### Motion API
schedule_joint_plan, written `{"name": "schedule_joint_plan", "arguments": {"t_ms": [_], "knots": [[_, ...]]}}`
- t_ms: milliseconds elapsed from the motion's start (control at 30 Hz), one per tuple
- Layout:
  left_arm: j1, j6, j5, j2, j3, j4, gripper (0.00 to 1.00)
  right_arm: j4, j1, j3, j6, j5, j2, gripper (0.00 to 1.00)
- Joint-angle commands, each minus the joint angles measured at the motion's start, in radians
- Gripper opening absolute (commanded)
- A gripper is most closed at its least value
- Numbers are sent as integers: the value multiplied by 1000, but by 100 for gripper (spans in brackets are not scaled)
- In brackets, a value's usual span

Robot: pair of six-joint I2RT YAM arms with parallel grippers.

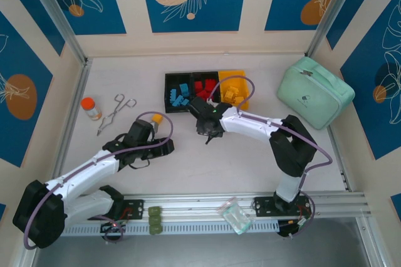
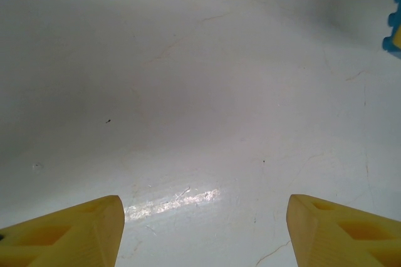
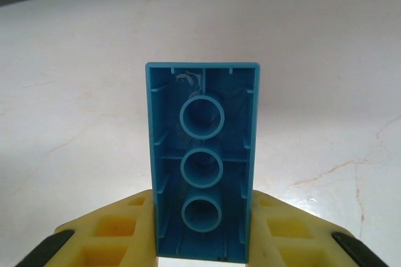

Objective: Sort the legos into containers by color

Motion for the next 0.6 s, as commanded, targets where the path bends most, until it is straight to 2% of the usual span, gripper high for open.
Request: {"name": "schedule_joint_plan", "arguments": {"t_ms": [0,233,567], "knots": [[-1,-18,-1,-26,-12,2,69,-21,6,85,-82,-6,-8,25],[0,-38,-66,-118,-29,-99,69,-46,-23,314,-175,-96,124,26],[4,-56,-78,-190,-44,-171,69,-162,-89,753,-229,-186,445,27]]}}
